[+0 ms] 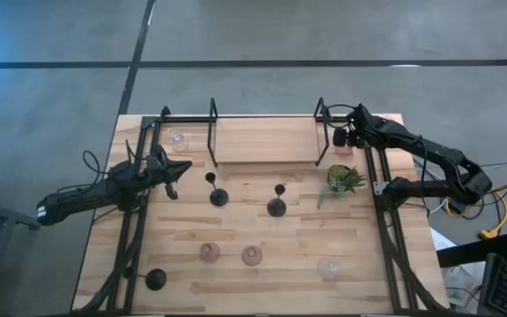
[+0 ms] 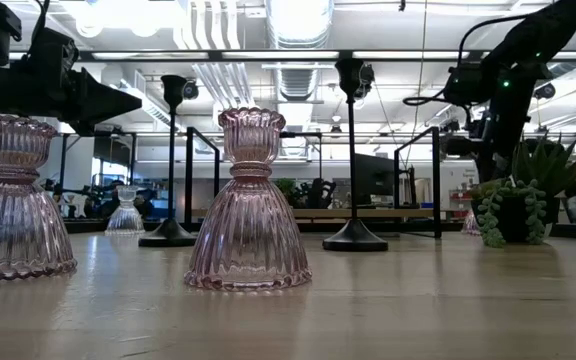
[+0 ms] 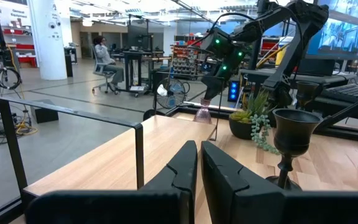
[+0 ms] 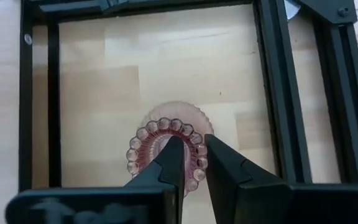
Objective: Pick & Place candle stick holders
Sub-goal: Put the top pink glass candle holder on the shelf
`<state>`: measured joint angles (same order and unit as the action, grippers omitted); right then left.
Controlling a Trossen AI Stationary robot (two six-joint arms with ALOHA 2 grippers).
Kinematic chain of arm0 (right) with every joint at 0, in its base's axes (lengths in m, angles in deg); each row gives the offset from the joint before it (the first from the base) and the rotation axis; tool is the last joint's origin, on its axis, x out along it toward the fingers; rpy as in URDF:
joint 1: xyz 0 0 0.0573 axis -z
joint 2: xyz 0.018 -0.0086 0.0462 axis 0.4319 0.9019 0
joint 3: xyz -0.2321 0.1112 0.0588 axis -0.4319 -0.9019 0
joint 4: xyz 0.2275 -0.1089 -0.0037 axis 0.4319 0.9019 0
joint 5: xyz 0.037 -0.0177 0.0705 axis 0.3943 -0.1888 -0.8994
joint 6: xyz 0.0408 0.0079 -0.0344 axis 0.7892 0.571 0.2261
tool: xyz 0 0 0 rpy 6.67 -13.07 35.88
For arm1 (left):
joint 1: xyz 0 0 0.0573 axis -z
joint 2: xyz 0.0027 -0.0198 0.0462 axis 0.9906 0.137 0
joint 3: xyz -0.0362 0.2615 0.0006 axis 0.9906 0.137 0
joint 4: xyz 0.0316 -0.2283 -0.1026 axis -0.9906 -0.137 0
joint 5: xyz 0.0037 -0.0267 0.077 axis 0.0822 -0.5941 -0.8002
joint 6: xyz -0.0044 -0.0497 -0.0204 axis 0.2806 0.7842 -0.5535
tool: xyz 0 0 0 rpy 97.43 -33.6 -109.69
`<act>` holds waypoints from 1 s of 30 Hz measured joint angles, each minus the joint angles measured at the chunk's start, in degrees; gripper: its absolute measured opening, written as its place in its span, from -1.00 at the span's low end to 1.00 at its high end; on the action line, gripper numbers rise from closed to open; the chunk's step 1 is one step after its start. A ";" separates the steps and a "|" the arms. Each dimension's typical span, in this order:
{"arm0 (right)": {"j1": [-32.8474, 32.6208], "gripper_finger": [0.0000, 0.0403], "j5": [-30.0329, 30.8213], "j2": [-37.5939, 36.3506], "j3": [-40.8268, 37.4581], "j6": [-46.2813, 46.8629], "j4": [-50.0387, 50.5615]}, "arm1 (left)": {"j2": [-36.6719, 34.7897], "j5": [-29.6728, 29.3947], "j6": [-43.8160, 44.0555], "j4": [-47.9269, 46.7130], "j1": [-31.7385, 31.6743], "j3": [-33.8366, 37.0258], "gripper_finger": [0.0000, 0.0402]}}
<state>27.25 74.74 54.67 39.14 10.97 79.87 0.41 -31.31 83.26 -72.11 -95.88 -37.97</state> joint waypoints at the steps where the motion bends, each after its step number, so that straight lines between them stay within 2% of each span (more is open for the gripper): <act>1: 0.11 -0.84 0.03 -0.58 -0.08 -0.26 0.52 | -0.01 0.00 0.00 0.00 0.01 0.00 -0.87; 7: 0.39 -0.86 -0.49 -3.22 -0.38 -1.55 3.48 | 0.01 0.02 0.01 0.00 0.00 0.00 -0.87; 12: 0.41 -0.91 -3.26 -6.57 -0.75 -1.71 4.88 | 0.01 0.01 0.00 0.00 0.01 0.00 -0.87; 20: 0.45 -0.94 -2.98 -13.85 -0.50 -2.34 10.86 | -0.01 0.01 0.00 0.00 0.01 0.00 -0.87; 30: 0.37 -0.95 -5.54 -19.28 3.66 -3.11 10.48 | -0.01 0.02 0.01 0.00 0.00 0.00 -0.87</act>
<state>27.62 69.21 35.39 42.80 7.86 90.34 0.40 -31.29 83.27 -72.11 -95.88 -37.97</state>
